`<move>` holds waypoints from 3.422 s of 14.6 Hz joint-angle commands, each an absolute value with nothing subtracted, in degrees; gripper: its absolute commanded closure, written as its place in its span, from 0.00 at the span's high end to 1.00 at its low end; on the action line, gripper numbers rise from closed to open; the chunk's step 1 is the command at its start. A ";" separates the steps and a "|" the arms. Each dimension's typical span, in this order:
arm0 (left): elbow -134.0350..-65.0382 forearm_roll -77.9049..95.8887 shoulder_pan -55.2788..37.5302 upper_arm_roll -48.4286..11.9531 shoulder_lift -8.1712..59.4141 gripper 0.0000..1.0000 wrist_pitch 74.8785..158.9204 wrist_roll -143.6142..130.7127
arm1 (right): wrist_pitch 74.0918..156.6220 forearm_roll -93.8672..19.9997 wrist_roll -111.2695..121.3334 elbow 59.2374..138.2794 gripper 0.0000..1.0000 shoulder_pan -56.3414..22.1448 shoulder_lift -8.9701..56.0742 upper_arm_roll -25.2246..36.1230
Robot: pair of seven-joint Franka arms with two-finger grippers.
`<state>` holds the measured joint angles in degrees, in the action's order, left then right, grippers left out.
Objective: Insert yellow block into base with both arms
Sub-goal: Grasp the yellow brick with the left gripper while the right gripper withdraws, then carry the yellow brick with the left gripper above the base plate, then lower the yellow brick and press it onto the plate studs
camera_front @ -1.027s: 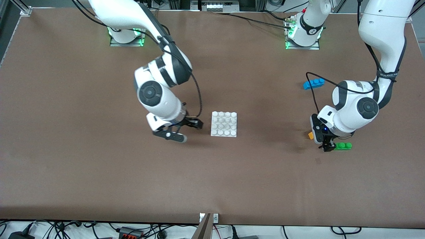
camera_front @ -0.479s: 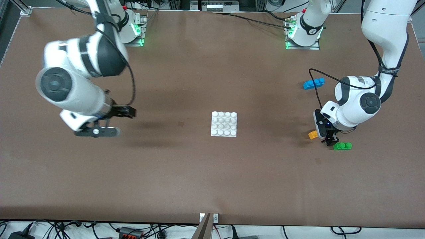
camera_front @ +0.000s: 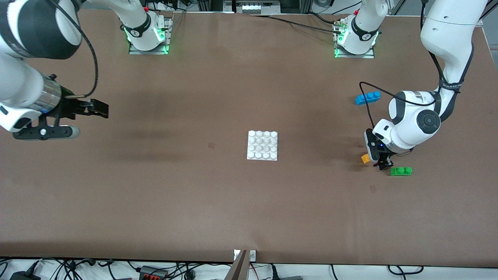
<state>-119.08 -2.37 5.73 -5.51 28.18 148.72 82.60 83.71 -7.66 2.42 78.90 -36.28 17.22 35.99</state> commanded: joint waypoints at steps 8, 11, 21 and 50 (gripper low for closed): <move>-118.65 -2.55 9.74 -8.15 27.95 0.08 149.59 83.76 | 87.09 -2.30 8.70 86.82 1.00 -9.48 10.30 10.28; -115.33 -2.29 10.02 -10.46 27.33 0.07 141.46 83.41 | 92.96 -1.05 8.61 95.50 1.00 -2.30 4.33 3.52; -102.06 -1.05 4.60 -28.65 28.11 0.01 118.73 58.99 | 92.55 -1.14 8.26 99.49 1.00 5.19 -2.72 -1.58; -81.83 -13.10 -19.69 -23.73 49.31 0.01 125.95 45.35 | 88.68 1.49 7.38 95.98 1.00 3.25 0.00 -0.09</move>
